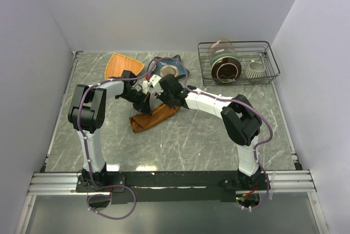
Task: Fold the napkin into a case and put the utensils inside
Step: Grasp the top corner of the smaller rectangle folded napkin from the folded napkin.
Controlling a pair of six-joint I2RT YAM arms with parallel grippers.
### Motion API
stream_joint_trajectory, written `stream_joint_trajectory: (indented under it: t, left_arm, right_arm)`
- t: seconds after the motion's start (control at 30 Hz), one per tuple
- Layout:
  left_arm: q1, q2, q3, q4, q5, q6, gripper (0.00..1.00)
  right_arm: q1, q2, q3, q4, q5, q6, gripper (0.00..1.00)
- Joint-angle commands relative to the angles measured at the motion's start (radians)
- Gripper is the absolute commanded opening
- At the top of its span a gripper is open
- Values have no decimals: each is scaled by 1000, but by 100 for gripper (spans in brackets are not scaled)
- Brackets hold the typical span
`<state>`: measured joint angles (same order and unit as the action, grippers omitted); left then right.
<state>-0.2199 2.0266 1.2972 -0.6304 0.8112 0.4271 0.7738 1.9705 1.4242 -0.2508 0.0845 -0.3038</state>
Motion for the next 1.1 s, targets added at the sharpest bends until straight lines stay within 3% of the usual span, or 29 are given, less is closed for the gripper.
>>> stream_joint_trajectory:
  t: [0.0, 0.17, 0.53, 0.83, 1.0, 1.07]
  left_arm:
    - [5, 63, -26, -46, -132, 30, 1]
    - [5, 66, -24, -45, -129, 29, 1]
    - [5, 73, -15, -52, -130, 35, 1]
    - [5, 73, -10, -54, -133, 36, 1]
    - [5, 72, -9, -57, -142, 47, 1]
    - [5, 76, -7, -63, -144, 47, 1]
  right_arm:
    - [-18, -32, 36, -100, -60, 2, 34]
    - [-16, -24, 22, -88, -66, 5, 42]
    - [-28, -12, 39, -71, -127, -43, 42]
    - [-1, 94, 38, 60, 30, -116, 42]
    - [24, 100, -16, 108, 112, -124, 39]
    - [30, 90, -36, 104, 118, -127, 31]
